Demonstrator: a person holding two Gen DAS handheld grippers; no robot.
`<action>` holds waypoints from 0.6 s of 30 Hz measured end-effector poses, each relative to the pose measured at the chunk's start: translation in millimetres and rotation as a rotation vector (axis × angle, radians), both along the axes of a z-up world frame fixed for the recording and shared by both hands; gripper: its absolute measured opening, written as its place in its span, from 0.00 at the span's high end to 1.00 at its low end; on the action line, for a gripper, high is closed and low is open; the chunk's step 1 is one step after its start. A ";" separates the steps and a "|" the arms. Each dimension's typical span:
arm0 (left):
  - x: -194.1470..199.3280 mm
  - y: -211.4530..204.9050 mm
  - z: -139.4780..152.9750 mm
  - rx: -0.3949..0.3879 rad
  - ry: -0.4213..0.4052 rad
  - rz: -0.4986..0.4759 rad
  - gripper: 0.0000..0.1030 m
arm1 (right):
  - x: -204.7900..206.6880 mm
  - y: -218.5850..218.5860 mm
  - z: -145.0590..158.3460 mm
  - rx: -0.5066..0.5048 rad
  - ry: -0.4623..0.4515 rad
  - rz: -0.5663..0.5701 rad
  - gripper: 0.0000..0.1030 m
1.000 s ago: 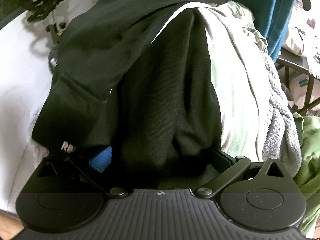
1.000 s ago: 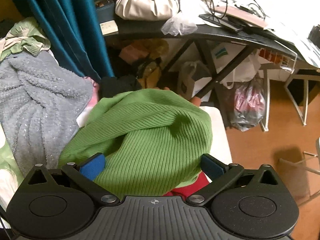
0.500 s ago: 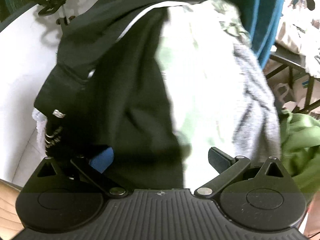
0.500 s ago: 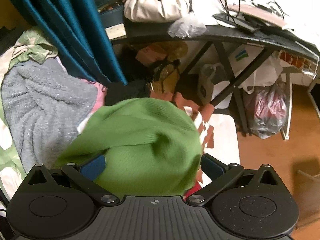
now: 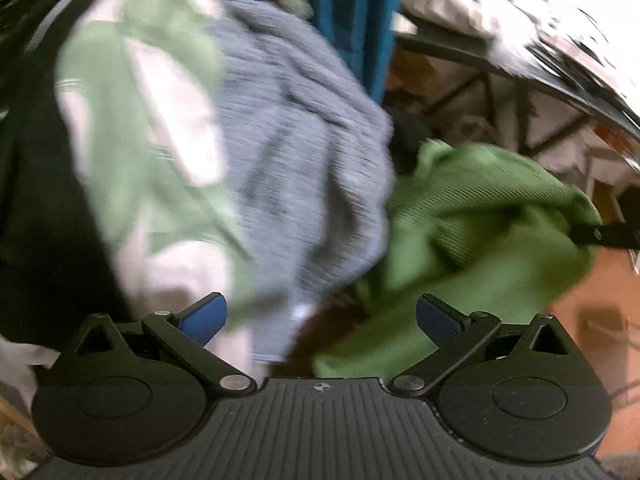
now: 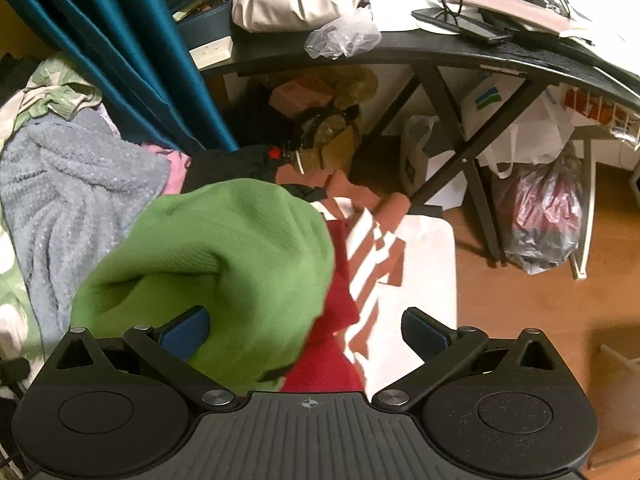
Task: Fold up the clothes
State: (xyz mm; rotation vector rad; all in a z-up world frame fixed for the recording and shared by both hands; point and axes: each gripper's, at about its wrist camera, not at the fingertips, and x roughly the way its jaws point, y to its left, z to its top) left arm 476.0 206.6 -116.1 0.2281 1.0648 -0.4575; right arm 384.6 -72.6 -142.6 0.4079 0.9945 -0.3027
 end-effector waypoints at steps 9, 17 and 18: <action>-18.8 -42.0 -13.7 -0.057 0.030 -0.145 0.00 | -15.4 -10.8 3.7 0.006 0.003 -0.016 0.01; -25.5 -68.3 -20.0 -0.046 0.009 -0.280 0.00 | -20.9 -9.7 5.6 0.003 0.005 -0.037 0.01; -27.4 -71.5 -20.5 -0.046 0.002 -0.304 0.00 | -21.3 -9.2 5.9 -0.002 0.008 -0.040 0.01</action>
